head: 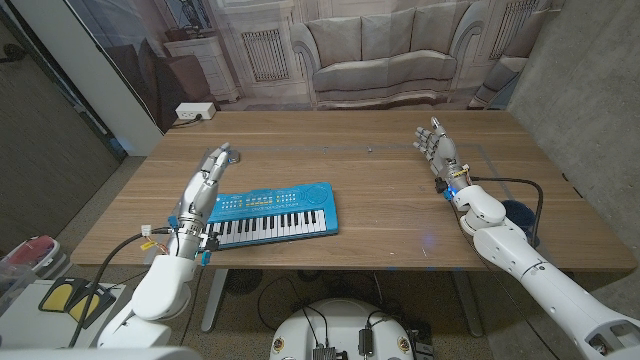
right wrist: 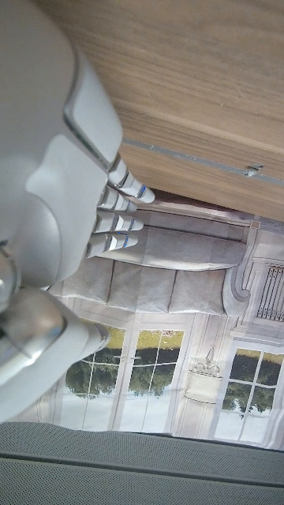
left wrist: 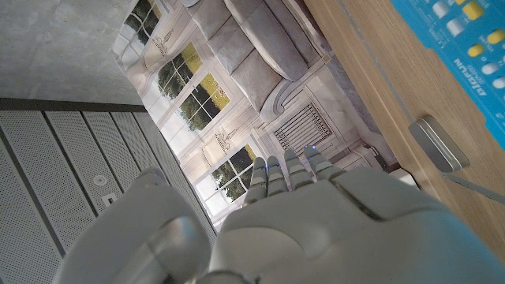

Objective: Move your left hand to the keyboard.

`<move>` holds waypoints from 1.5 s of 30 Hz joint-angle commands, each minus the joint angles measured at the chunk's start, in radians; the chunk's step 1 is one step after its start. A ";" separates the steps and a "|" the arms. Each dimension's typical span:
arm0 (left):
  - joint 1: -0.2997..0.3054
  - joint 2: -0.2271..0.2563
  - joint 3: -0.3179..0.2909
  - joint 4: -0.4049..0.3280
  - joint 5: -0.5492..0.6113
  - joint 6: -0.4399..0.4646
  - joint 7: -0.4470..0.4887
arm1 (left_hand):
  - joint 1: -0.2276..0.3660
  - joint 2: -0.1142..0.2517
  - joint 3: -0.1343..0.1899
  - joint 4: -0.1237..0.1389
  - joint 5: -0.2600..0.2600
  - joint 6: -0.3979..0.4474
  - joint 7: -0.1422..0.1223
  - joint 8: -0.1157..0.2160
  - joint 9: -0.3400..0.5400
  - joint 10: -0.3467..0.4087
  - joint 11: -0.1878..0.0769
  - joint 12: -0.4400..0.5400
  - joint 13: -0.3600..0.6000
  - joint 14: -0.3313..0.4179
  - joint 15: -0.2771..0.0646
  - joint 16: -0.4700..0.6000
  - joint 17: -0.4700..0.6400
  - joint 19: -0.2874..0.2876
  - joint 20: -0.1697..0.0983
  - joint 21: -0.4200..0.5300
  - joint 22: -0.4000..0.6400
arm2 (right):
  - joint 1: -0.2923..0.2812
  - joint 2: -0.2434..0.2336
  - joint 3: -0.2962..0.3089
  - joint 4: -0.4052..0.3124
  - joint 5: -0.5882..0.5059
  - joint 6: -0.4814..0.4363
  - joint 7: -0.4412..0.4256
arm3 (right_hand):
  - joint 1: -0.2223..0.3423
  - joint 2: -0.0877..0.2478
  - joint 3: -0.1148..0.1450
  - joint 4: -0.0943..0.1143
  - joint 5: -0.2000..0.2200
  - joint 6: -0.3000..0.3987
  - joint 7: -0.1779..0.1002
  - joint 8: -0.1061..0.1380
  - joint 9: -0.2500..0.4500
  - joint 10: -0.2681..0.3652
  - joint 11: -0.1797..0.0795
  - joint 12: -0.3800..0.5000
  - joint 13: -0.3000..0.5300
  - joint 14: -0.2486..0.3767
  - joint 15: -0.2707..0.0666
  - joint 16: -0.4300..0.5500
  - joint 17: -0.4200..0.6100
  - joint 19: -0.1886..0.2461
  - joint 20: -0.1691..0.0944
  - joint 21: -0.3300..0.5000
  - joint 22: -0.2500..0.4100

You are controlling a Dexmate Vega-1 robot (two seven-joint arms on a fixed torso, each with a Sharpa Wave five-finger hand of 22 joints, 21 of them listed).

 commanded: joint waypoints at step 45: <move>0.124 -0.100 -0.106 -0.232 0.488 0.324 0.221 | 0.035 0.007 -0.010 -0.012 0.008 0.065 -0.002 0.013 0.002 0.049 -0.010 0.002 0.003 0.041 -0.009 0.006 0.001 0.021 -0.036 -0.027 0.001 | 0.011 -0.009 -0.001 0.003 -0.019 -0.008 -0.012 | 0.005 0.011 -0.007 -0.004 0.000 0.013 0.003 0.002 0.006 0.014 0.001 0.006 0.002 0.018 -0.005 0.000 0.005 0.022 -0.028 -0.019 0.005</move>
